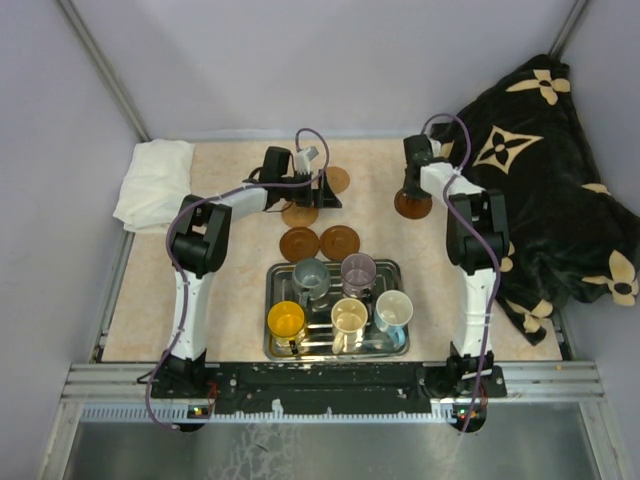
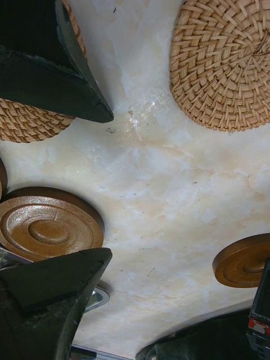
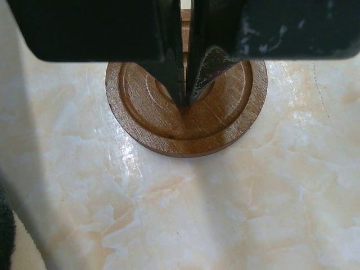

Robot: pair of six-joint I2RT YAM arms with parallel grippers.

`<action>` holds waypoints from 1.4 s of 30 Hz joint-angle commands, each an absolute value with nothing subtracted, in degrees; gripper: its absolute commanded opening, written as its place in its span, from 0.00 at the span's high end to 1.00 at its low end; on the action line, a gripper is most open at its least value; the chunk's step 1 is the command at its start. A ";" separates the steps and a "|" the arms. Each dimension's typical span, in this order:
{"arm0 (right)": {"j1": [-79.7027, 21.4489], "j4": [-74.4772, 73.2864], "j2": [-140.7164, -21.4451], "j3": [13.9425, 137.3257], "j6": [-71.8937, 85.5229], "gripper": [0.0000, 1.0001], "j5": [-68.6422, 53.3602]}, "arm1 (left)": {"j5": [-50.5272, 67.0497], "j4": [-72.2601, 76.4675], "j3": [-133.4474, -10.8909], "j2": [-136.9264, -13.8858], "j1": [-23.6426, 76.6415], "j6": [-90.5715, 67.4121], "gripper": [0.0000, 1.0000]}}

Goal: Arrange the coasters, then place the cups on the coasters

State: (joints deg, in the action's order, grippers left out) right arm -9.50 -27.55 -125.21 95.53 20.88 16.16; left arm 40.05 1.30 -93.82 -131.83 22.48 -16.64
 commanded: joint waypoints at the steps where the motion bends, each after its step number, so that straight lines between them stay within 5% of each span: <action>1: -8.91 -28.07 -129.32 96.50 19.11 0.94 13.17 | 38.39 -3.57 -93.59 -132.26 22.70 -15.93 0.01; 15: -13.81 -27.70 -119.77 91.99 16.55 0.92 19.93 | 36.47 -4.10 -92.84 -129.85 22.22 -14.59 0.01; 23: -17.99 -30.10 -116.14 99.40 14.07 0.89 18.97 | 37.38 6.10 -84.76 -122.76 19.29 -19.48 0.01; 34: -22.41 -39.51 -133.50 124.77 9.86 0.88 10.80 | 31.66 7.14 -75.87 -112.09 17.18 -16.48 0.01; 42: -23.94 -34.58 -138.21 126.21 11.58 0.88 6.58 | 24.36 -0.45 -73.28 -110.75 17.14 -14.41 0.00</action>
State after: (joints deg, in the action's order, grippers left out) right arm -23.27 -36.18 -137.51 124.64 11.62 9.80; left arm 29.10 3.49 -75.55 -112.07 17.10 -16.29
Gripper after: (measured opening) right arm 0.123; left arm 0.996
